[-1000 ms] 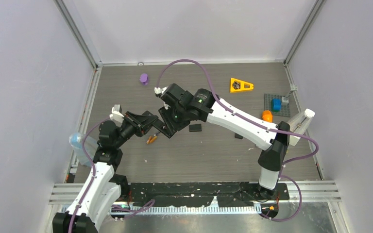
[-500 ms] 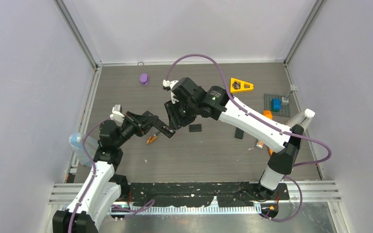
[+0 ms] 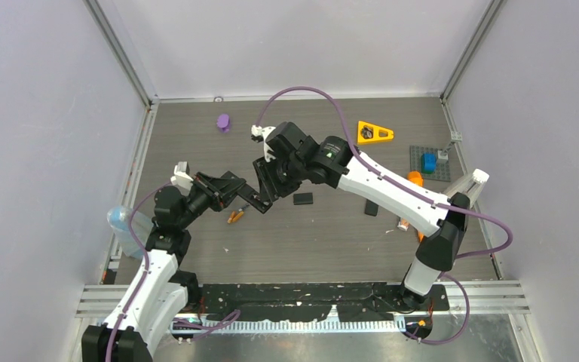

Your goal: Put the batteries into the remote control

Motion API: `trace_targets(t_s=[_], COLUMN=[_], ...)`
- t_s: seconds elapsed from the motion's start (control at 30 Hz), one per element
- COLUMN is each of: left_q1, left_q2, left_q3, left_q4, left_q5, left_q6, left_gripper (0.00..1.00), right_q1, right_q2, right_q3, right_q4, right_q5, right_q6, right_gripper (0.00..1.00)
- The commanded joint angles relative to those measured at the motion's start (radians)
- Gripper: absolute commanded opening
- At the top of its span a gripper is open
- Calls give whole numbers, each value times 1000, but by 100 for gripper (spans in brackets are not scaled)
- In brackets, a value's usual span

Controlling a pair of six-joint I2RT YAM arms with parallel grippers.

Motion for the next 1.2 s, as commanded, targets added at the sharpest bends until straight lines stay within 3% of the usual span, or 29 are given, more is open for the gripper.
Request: trace_targets(t_s=[0.0, 0.13, 0.27, 0.37, 0.47, 0.6, 0.83, 1.17], left_q1=[-2, -2, -3, -2, -2, -2, -2, -3], left_q2=[2, 3, -2, -3, -4, 0, 22, 19], left_q3=[16, 17, 8, 6, 11, 30, 47, 61], left_q4=[64, 68, 82, 100, 110, 111, 137, 138], left_q5=[18, 16, -2, -19, -31, -41, -49, -79], left_q6=[11, -2, -69, -111, -144, -160, -201, -280], left_gripper=[0, 0, 0, 0, 0, 0, 0, 0], right_q1=[-5, -9, -30, -55, -84, -105, -107, -106], right_q2=[14, 9, -77, -192, -280, -361, -402, -463], right_q3=[10, -1, -107, -266, -409, -563, -660, -833], right_q4=[51, 66, 178, 361, 527, 753, 906, 1115], right_q5=[12, 30, 54, 42, 11, -39, -61, 6], right_q6=[7, 19, 89, 197, 342, 517, 655, 859], right_gripper=[43, 44, 63, 79, 87, 92, 91, 75])
